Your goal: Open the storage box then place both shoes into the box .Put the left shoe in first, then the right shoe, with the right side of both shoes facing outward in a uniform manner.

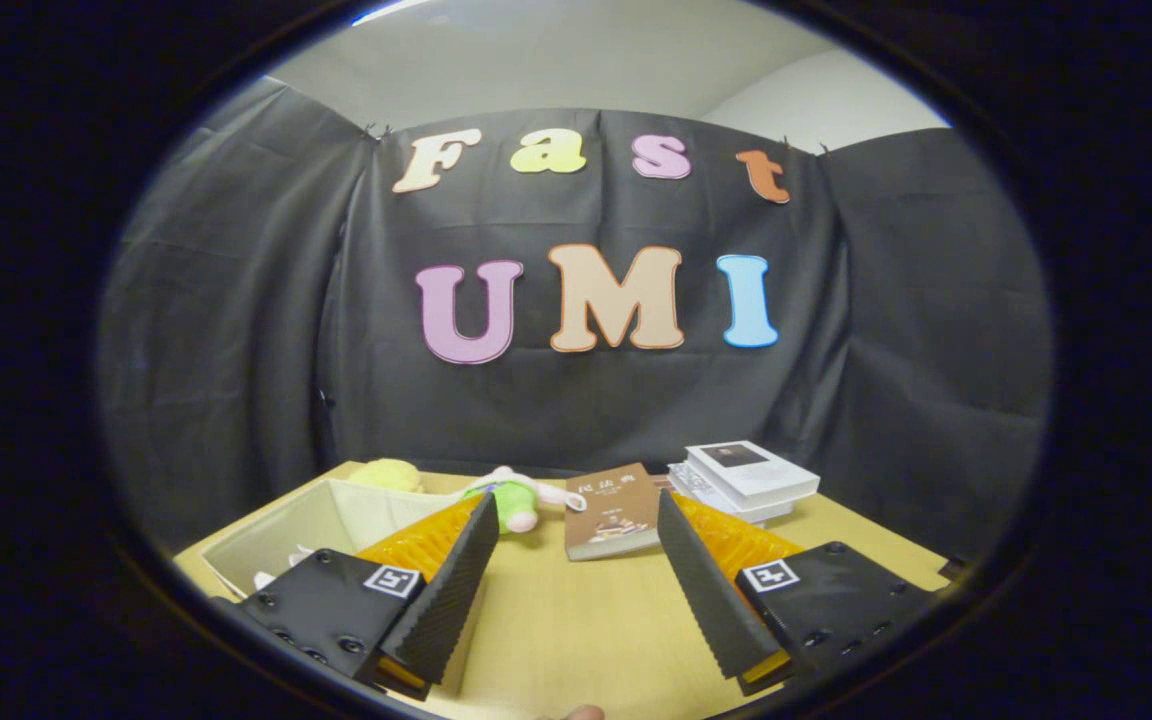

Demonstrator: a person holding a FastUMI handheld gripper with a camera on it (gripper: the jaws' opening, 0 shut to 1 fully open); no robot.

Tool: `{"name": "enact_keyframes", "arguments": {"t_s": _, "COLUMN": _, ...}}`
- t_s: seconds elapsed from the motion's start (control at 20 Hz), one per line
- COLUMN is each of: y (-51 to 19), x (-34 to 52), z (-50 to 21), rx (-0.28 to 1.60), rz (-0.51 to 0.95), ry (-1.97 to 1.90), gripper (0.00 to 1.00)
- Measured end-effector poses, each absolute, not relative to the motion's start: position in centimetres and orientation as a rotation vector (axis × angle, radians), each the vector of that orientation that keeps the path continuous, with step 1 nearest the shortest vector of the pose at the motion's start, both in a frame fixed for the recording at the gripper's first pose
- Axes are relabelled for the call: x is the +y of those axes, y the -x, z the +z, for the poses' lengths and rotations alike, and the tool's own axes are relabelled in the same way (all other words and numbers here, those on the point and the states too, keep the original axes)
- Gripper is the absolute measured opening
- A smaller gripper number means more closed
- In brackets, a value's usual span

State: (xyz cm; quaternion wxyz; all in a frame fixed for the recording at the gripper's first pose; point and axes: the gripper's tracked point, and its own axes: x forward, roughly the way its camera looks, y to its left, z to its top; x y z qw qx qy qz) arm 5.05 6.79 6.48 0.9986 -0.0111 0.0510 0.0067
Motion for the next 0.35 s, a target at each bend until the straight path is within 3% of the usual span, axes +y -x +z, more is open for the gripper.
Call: {"name": "enact_keyframes", "arguments": {"t_s": 0.35, "y": -4.2, "x": 4.4, "z": 4.7, "rx": 0.032, "rz": 0.09, "ry": -0.031, "gripper": 1.0}}
